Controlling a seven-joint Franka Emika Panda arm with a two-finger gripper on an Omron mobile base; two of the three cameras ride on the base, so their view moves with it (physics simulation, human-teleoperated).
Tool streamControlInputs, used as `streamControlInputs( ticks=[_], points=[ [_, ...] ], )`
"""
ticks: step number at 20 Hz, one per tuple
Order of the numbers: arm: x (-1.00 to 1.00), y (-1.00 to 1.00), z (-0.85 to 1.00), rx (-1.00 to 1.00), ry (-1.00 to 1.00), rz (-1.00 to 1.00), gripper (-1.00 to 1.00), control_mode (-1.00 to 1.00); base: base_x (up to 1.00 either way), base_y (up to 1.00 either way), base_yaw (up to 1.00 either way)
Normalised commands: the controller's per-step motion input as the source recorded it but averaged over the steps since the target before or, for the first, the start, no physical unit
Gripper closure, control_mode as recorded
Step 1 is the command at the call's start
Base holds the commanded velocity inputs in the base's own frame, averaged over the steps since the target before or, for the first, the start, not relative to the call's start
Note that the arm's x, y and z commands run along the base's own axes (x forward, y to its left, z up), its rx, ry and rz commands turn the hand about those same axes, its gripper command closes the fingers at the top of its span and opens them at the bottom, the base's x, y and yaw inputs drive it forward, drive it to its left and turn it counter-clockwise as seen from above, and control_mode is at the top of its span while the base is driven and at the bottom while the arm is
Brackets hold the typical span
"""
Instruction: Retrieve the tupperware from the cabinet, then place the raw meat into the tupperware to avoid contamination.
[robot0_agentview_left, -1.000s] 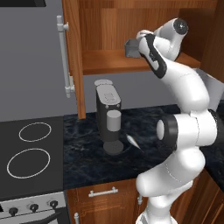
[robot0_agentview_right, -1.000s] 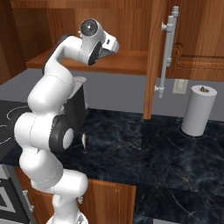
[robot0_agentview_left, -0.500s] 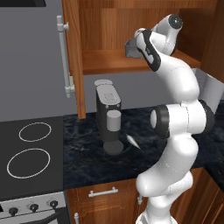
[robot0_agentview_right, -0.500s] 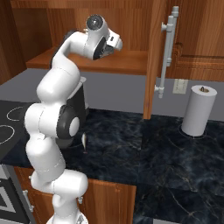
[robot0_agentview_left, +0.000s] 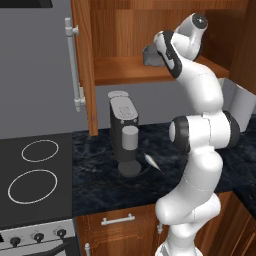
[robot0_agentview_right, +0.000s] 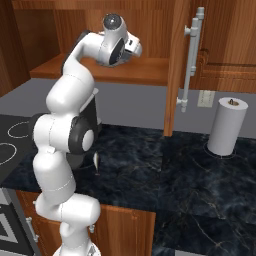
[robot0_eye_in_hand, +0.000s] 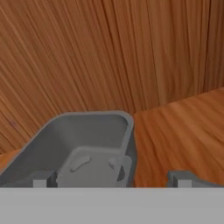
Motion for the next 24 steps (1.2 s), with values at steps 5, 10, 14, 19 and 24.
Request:
streamControlInputs(
  ticks=[5, 10, 14, 19, 24],
  points=[
    [-0.04, 0.0, -0.26, 0.0, -0.06, 0.0, 1.0, -1.0, 0.0, 0.0, 0.0],
    [-0.03, 0.0, -0.16, 0.0, -0.05, 0.0, 1.0, -1.0, 0.0, 0.0, 0.0],
    [0.02, 0.0, 0.0, 0.01, 0.0, 0.0, 1.0, -1.0, 0.0, 0.0, 0.0],
    [-0.06, 0.0, 0.01, 0.0, -0.01, 0.0, 1.0, -1.0, 0.0, 0.0, 0.0],
    [-0.13, 0.0, 0.14, 0.0, -0.02, 0.0, 1.0, -1.0, 0.0, 0.0, 0.0]
  ],
)
